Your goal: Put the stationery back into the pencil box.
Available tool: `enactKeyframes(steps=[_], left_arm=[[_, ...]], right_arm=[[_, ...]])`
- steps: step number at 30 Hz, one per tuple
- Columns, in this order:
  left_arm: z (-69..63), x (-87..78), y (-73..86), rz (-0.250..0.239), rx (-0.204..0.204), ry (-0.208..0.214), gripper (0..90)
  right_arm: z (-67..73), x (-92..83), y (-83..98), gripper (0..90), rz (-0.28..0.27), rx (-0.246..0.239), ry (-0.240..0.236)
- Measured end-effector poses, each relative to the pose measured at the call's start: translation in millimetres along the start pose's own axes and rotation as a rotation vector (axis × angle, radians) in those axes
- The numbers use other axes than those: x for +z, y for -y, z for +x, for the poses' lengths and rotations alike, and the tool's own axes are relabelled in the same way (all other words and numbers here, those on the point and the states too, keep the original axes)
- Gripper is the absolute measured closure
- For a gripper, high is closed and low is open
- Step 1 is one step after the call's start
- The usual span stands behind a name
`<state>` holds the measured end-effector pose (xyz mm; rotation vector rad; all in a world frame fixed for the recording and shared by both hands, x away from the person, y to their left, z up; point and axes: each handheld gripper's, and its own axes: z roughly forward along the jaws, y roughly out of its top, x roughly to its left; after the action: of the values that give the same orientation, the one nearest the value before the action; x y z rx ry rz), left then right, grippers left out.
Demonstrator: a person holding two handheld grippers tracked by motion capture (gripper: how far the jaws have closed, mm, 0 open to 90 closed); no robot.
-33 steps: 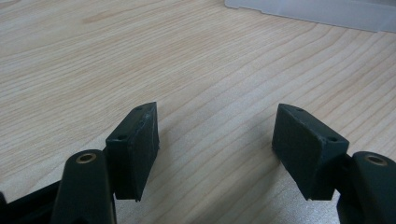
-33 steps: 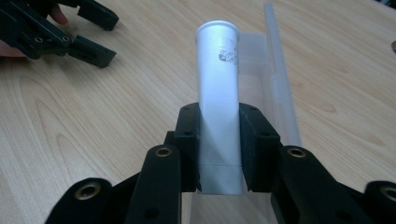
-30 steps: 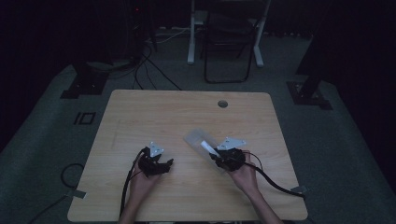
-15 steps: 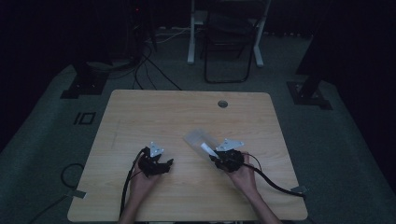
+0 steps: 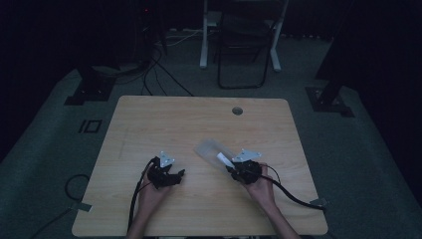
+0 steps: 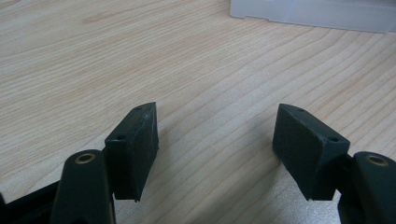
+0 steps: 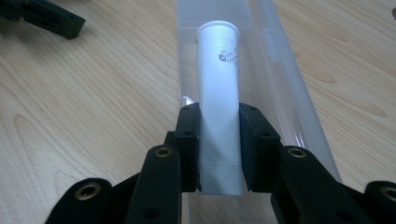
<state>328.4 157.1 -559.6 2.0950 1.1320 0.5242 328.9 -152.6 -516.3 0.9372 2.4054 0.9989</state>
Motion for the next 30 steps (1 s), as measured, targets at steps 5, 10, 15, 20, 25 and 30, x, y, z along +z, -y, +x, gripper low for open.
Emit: enactKeyframes(steps=[5, 10, 15, 20, 25, 30], left_arm=[[0.0, 0.0, 0.0, 0.000, 0.000, 0.000, 31.7], [0.0, 0.2, -0.2, 0.000, 0.000, 0.000, 31.6], [0.0, 0.2, -0.2, 0.000, 0.000, 0.000, 31.6], [-0.1, 0.4, -0.3, 0.000, 0.000, 0.001, 31.3], [-0.1, 0.3, -0.3, 0.000, 0.000, 0.001, 31.3], [-0.1, 0.3, -0.3, 0.000, 0.000, 0.001, 31.3]], right_arm=[[1.3, 1.2, 0.0, 71.3, 0.011, -0.022, 0.022], [4.6, 3.5, -0.5, 71.1, 0.041, -0.062, 0.066], [4.9, 5.7, 0.0, 68.7, 0.047, -0.072, 0.082], [5.0, 6.9, 0.4, 63.1, 0.050, -0.073, 0.080], [5.0, -4.2, -2.1, 61.7, -0.002, -0.056, 0.046], [4.2, -21.8, -4.7, 60.3, -0.065, -0.045, 0.019]])
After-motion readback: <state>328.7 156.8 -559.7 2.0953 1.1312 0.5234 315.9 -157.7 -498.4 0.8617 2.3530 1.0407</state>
